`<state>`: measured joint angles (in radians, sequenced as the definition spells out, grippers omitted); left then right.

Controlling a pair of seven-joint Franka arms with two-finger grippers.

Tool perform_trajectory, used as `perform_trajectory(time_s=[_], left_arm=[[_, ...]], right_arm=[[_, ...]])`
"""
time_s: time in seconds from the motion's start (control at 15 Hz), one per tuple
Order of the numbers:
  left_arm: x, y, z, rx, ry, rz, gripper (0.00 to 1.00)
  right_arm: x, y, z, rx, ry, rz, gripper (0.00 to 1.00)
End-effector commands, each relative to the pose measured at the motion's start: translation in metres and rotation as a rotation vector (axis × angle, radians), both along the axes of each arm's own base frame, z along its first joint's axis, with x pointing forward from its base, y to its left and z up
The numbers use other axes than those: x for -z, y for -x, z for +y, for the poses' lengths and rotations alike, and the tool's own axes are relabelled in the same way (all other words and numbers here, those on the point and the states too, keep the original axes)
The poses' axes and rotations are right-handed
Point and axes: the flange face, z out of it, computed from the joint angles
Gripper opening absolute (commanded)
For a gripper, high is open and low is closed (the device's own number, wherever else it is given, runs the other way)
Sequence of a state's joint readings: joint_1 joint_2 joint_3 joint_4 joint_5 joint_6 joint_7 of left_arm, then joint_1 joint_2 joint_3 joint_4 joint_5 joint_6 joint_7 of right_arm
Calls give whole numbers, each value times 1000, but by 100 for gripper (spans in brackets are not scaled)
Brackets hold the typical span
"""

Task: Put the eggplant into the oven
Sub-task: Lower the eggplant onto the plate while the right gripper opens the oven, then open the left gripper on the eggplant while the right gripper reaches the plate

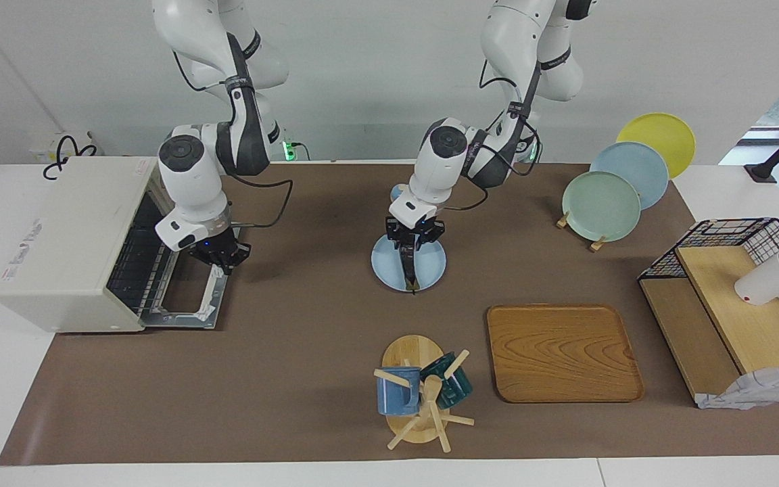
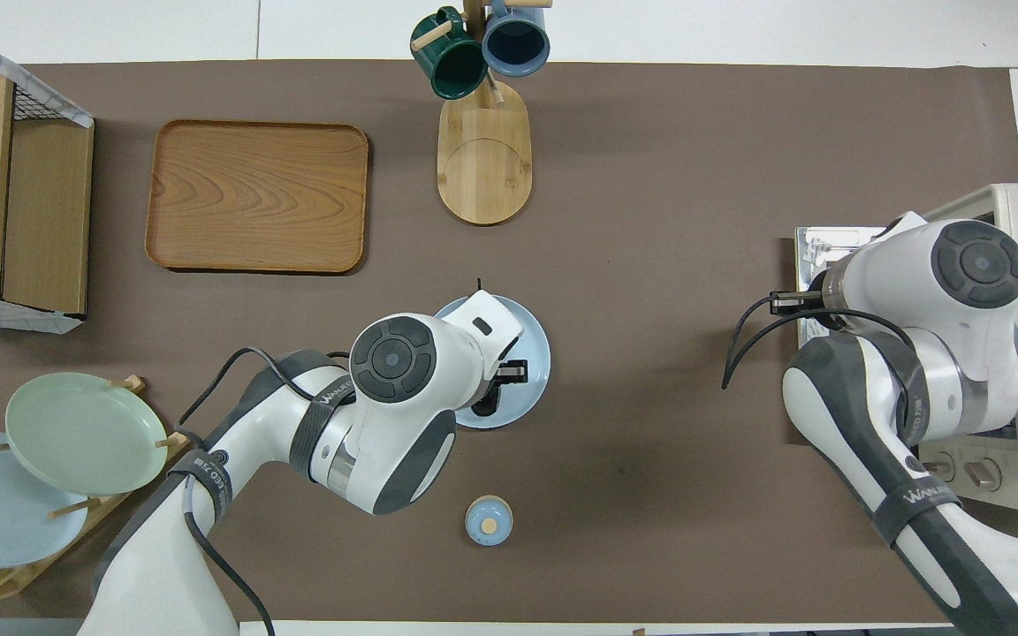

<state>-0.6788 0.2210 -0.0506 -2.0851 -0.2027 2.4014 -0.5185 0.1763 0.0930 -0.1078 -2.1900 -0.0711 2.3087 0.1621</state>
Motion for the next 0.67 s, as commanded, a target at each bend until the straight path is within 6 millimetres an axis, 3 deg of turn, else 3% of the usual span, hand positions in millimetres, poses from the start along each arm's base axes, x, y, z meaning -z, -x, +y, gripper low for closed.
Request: perform_trajectory(time_s=[0.0,0.13,0.2,0.4,0.6], left_arm=[[-25,-9,14,16,-5,14,100],[-45,-32,33,19,-12,38,100],[-56,-43,43,23,-12,44,100],[-98,-79,88,6,-6,57,100],[-131,-114,143,28,-3,72,100]], right_arm=[[1,-2,18,23,-46,-2,0],[-1,-1,21,30,-69,25,0],[-3,-1,34,18,-76,25,0],[-27,1,111,-59,-80,17,0],[-55,18,224,-87,-97,-25,0]])
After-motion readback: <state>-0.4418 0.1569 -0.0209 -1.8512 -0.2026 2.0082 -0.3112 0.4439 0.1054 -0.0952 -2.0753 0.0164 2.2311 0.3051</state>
